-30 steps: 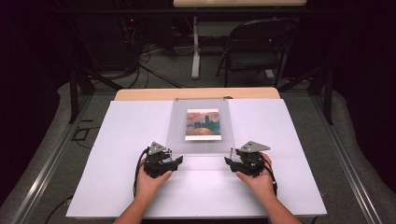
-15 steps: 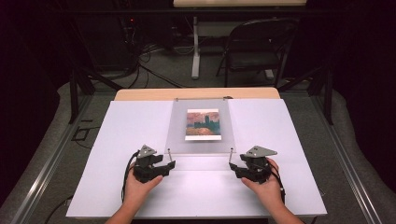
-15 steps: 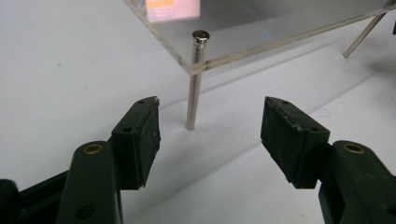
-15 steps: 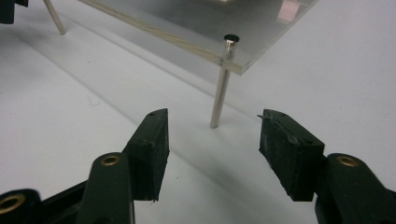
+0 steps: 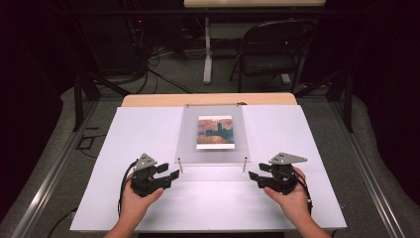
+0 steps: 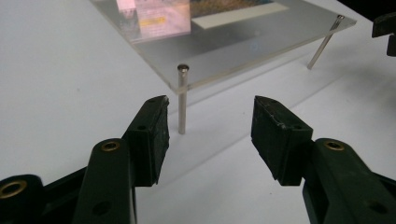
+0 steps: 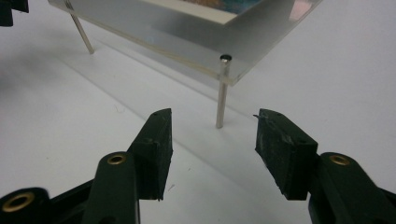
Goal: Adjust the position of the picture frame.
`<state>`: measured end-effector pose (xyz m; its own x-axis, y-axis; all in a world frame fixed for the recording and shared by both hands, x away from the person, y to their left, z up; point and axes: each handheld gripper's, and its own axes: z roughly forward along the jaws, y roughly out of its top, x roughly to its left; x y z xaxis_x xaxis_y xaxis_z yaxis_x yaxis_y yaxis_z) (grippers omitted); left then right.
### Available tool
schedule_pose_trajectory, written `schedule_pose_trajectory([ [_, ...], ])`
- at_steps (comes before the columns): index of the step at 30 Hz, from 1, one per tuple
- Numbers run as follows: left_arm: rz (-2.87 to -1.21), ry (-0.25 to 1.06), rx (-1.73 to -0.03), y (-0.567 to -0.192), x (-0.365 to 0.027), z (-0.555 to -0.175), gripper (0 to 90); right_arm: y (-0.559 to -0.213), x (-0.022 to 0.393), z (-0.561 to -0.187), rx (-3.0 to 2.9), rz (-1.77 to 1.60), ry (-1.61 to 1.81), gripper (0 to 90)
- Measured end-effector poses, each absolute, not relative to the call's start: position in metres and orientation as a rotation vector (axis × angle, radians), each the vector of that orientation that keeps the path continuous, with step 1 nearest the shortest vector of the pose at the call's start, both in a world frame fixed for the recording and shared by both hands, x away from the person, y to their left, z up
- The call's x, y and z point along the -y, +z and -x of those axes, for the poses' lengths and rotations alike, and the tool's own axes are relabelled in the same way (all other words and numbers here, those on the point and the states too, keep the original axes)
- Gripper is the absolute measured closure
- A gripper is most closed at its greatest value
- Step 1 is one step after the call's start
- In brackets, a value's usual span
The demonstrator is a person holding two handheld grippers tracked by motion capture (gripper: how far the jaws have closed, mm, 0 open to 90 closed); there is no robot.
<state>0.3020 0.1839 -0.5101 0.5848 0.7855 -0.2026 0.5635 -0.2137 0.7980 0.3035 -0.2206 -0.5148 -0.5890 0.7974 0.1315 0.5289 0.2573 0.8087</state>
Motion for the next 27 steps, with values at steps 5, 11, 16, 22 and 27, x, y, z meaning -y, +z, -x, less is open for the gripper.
schedule_pose_trajectory([
  [5,-1.875,0.334,-1.067,-0.494,-0.184,-0.311,44.2,-0.5,0.223,-0.313,-2.214,-1.208,1.227,47.4],
  [11,-1.846,0.333,-1.094,-0.482,-0.185,-0.334,43.4,-0.49,0.223,-0.326,-2.193,-1.188,1.213,47.5],
  [16,-1.844,0.329,-1.109,-0.476,-0.184,-0.361,41.9,-0.483,0.219,-0.346,-2.2,-1.19,1.172,43.2],
  [22,-1.85,0.321,-1.11,-0.471,-0.179,-0.386,41.0,-0.476,0.213,-0.369,-2.225,-1.159,1.156,43.6],
  [27,-1.848,0.302,-1.123,-0.47,-0.176,-0.401,41.0,-0.47,0.208,-0.388,-2.226,-1.158,1.163,43.1],
])
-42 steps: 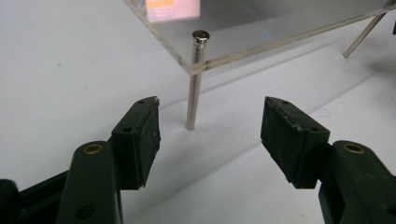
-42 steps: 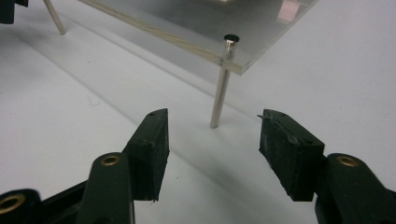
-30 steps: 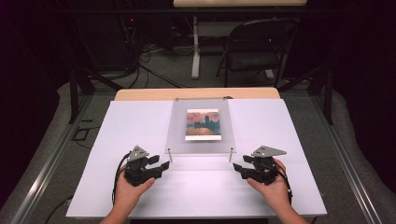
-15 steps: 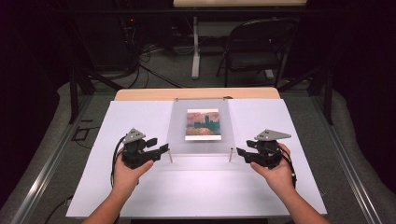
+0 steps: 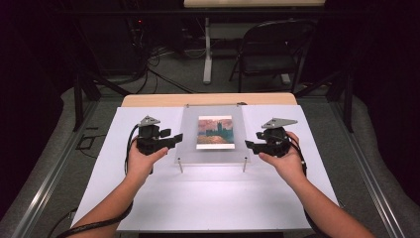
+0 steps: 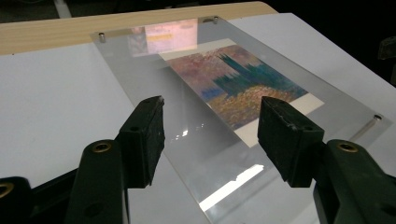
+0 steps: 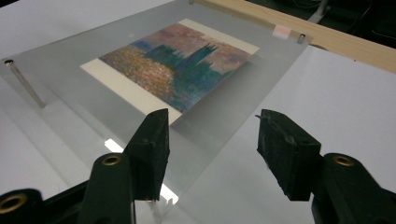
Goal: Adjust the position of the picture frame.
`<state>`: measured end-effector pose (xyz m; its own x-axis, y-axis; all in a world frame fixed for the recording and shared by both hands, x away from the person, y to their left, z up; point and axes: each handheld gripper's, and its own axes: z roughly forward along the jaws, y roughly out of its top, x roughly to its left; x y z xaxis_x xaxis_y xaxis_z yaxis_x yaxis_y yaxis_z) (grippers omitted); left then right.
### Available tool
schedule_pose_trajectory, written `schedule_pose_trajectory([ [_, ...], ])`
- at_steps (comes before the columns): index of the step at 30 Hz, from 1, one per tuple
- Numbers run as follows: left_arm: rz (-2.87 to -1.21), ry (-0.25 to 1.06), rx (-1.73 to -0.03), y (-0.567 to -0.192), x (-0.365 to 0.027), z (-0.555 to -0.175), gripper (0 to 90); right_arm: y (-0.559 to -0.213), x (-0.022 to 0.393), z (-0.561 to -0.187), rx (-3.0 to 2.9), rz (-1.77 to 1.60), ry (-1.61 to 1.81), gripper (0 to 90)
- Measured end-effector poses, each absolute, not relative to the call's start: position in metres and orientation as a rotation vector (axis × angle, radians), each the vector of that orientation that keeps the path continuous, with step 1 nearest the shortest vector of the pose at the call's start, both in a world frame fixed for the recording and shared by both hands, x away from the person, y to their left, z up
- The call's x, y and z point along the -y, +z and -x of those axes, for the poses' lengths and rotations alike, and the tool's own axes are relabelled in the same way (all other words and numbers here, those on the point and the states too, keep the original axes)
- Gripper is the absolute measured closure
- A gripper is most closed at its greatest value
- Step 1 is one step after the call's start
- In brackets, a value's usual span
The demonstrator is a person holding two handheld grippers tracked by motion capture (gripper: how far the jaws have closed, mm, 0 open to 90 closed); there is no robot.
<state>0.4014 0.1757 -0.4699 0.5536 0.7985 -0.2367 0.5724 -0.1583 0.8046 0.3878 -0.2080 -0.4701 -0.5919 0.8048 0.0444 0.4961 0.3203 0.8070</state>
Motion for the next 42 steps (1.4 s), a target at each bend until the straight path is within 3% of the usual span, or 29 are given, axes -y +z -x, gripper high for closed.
schedule_pose_trajectory([
  [11,-1.84,0.309,-1.148,-0.47,-0.165,-0.44,41.1,-0.464,0.201,-0.426,-2.164,-1.175,1.133,41.8],
  [27,-1.852,0.302,-1.218,-0.49,-0.153,-0.479,46.8,-0.494,0.197,-0.474,-2.142,-1.348,1.132,42.1],
  [42,-1.832,0.303,-1.367,-0.513,-0.156,-0.497,39.1,-0.511,0.189,-0.488,-2.139,-1.437,1.147,39.6],
])
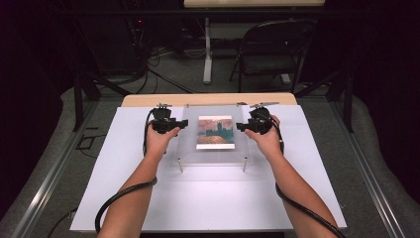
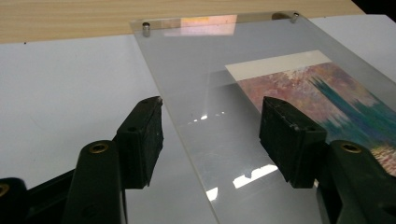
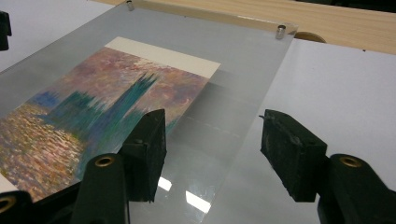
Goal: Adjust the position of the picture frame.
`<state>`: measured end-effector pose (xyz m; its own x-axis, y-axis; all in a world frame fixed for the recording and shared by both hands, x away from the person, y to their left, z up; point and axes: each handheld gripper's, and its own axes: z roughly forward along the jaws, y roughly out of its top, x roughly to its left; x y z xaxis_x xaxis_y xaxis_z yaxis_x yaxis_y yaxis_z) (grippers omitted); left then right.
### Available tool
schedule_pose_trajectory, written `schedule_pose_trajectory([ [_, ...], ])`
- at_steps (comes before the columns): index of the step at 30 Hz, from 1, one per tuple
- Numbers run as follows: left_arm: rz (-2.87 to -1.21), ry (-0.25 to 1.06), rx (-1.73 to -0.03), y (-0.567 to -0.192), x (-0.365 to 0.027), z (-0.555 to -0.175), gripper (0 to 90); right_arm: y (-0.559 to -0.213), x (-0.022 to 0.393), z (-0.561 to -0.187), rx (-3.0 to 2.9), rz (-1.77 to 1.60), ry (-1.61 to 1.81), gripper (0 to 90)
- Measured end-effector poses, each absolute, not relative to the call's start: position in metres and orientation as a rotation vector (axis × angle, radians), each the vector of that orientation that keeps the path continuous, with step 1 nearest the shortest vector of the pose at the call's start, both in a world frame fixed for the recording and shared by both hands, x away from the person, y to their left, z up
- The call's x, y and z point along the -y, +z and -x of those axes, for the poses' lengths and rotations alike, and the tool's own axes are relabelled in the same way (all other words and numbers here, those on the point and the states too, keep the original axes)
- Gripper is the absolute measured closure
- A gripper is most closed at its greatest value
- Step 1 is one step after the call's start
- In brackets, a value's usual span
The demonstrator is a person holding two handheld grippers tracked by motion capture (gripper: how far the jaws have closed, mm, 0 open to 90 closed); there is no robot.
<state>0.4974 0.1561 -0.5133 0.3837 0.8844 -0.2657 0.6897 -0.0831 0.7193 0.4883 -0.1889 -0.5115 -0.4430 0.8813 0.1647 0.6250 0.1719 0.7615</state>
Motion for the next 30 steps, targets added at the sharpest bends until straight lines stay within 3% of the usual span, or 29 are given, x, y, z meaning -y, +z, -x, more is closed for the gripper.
schedule_pose_trajectory([
  [30,-1.86,0.205,-1.401,-0.532,-0.144,-0.497,36.8,-0.53,0.185,-0.493,-2.165,-1.553,1.17,36.7],
])
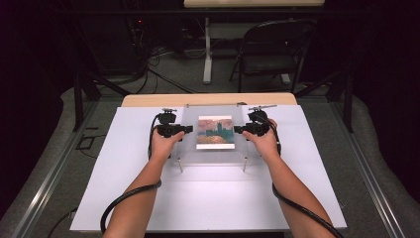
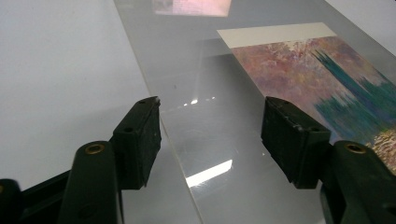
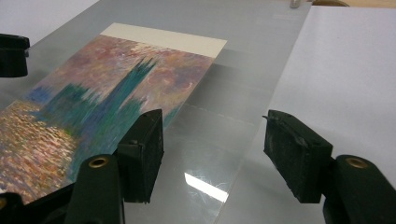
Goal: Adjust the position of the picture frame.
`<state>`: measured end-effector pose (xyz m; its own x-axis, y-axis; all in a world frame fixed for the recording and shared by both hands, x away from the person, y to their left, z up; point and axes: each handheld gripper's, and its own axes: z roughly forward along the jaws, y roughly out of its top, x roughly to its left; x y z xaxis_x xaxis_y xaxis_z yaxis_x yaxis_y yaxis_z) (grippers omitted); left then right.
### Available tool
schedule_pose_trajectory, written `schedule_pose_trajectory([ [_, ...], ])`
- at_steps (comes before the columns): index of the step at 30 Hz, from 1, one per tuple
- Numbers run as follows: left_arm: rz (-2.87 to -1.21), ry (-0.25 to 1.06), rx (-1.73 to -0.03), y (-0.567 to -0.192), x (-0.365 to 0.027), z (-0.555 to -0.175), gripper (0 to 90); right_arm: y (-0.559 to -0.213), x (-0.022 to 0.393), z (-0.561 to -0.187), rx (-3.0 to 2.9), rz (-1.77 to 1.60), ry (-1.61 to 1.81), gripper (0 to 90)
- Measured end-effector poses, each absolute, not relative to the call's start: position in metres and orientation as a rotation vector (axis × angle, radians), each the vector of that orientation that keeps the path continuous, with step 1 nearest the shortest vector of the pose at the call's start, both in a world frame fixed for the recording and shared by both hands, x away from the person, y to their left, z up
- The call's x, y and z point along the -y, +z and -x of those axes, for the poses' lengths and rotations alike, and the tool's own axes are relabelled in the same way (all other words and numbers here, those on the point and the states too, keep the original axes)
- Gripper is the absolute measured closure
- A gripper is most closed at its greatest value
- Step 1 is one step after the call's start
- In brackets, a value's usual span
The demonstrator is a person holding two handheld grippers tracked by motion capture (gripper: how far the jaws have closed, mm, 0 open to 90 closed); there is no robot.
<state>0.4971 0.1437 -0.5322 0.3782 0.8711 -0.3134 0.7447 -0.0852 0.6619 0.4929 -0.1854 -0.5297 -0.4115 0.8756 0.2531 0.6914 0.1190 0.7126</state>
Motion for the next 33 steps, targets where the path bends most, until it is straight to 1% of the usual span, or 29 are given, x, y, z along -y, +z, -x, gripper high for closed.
schedule_pose_trajectory([
  [10,-1.825,0.159,-1.429,-0.5353,-0.1445,-0.4987,33.2,-0.534,0.1848,-0.4943,-2.158,-1.597,1.221,33.6],
  [20,-1.804,0.114,-1.454,-0.5375,-0.1441,-0.4999,29.0,-0.536,0.1861,-0.4947,-2.15,-1.634,1.248,32.6],
  [33,-1.823,0.106,-1.508,-0.5338,-0.1372,-0.5029,25.6,-0.5371,0.1851,-0.4979,-2.147,-1.7,1.247,29.4],
])
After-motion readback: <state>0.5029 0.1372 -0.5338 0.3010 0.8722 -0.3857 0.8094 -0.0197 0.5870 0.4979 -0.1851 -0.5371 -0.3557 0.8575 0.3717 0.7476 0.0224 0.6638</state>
